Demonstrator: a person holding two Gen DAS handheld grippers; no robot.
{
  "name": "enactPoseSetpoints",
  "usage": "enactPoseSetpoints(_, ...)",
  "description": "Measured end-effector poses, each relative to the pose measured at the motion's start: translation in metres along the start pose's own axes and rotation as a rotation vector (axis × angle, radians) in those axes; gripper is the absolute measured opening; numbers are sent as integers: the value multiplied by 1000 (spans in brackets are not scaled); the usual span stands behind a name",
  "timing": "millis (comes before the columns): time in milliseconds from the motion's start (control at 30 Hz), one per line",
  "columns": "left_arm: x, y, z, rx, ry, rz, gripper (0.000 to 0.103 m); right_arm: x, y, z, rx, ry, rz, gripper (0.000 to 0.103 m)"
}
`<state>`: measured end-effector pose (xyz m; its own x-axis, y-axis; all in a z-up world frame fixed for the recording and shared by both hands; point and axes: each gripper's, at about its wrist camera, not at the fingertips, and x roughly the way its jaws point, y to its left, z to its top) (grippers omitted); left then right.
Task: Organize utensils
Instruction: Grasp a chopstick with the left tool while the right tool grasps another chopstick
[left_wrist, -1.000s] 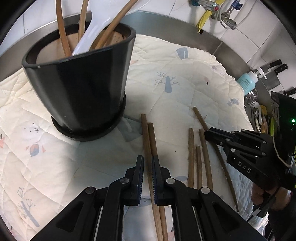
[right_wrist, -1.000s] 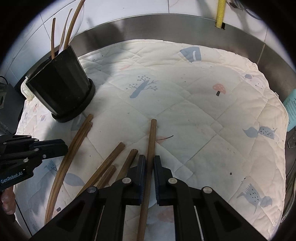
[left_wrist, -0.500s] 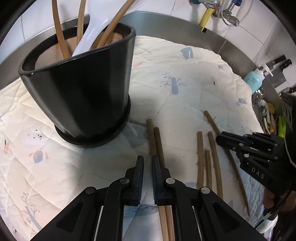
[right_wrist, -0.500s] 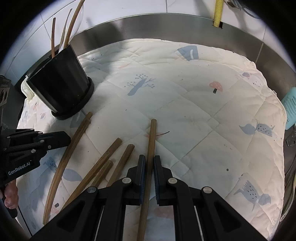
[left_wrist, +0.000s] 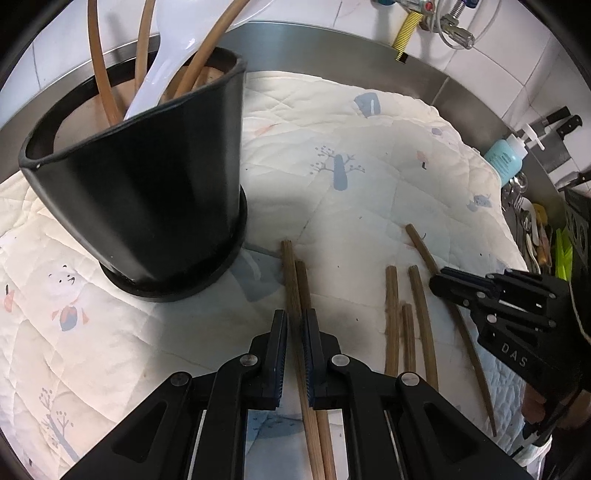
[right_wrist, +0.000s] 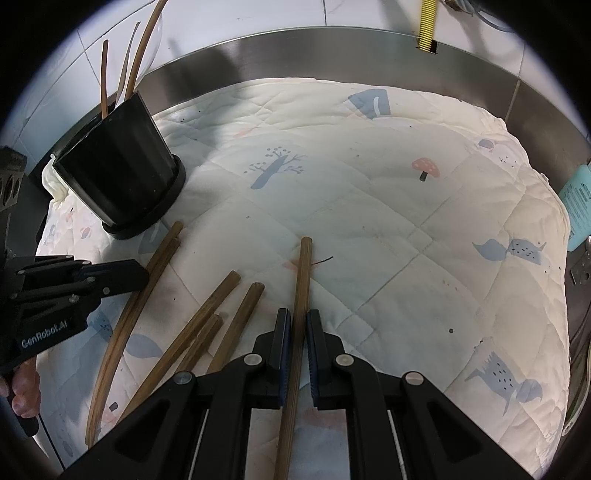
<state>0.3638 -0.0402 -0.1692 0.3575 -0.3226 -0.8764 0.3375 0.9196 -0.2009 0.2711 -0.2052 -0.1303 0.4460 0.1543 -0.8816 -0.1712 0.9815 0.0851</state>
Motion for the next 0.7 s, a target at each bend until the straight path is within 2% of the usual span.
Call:
enactPoseSetpoints(133,3,5,3,-46,20,-55,9,-1,0,-1,11,-2,2,11)
enactPoseSetpoints(267,9,3,2,-63,44,-114,14,-3,0,-3,17,-4,5,11)
enactPoseSetpoints(467,11,-3,2,-50,33,-108,13,-5,-1,-4,18,-6,8,11)
enactPoseSetpoints(600,10,-3,1,-53,21,-114,6,-6,-1,-4,20,-7,8,11)
enactPoseSetpoints(700,5,-5,-1,-39,0,-101,6,-5,-1,-4,25,-7,9,11)
